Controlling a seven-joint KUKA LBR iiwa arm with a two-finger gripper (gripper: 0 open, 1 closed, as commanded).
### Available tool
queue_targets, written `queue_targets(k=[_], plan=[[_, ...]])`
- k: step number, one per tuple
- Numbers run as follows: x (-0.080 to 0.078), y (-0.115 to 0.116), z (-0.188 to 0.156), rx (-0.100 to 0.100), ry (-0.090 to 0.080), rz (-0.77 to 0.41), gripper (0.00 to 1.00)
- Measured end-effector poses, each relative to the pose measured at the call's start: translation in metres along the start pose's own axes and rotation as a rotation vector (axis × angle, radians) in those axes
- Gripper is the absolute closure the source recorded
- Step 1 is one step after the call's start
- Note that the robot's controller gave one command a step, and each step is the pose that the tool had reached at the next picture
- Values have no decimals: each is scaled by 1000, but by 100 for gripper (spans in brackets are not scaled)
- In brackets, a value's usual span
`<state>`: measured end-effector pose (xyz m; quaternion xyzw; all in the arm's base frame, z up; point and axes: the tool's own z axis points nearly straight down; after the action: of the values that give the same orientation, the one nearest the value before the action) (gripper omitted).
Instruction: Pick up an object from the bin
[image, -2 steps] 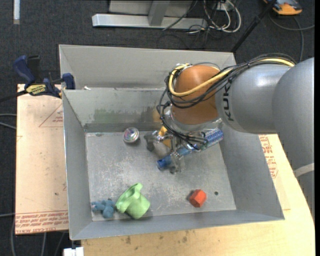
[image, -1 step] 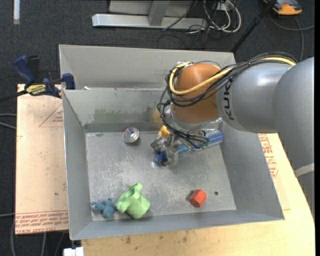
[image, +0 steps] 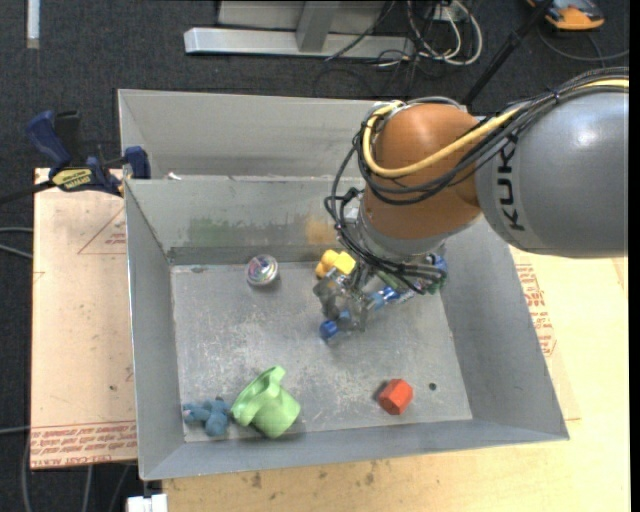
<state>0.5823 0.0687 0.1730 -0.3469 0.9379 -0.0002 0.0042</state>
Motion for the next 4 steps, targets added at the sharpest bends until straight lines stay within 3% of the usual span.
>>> queue_targets(k=[1, 2, 3, 4], plan=[[1, 0, 5, -4, 4, 2, 100], [50, 42, 14, -7, 9, -159, 100], [59, 75, 48, -7, 8, 9, 100], [58, 74, 47, -5, 7, 9, 0]])
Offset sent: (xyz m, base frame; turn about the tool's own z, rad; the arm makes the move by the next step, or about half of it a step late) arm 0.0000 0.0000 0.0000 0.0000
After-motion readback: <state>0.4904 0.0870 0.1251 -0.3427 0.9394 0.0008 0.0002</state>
